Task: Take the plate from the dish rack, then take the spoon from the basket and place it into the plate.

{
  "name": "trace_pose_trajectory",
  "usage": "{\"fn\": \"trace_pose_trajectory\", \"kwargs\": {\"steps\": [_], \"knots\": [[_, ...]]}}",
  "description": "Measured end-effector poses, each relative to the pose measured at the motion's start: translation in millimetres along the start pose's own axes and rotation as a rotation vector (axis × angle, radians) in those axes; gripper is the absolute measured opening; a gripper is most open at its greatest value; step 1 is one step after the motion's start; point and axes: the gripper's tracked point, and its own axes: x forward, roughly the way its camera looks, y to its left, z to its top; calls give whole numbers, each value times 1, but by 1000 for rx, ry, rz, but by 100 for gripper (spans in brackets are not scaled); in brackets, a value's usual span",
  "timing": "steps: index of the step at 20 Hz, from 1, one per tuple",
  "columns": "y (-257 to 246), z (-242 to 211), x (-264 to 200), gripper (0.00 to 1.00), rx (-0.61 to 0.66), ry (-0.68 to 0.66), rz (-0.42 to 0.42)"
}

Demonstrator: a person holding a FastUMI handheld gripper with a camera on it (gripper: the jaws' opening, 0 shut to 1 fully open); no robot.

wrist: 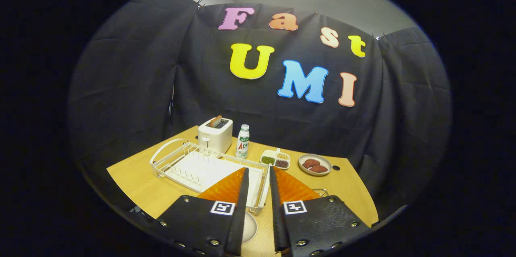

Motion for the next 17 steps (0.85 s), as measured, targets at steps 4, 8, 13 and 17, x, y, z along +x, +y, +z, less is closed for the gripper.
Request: {"fn": "trace_pose_trajectory", "kwargs": {"steps": [4,8,13,17], "knots": [[-33,30,-3,58,6,-88,-60],[-53,33,-8,97,58,-115,-68],[-87,36,-12,97,113,-171,-57],[-119,37,-11,96,134,-246,-52]]}}
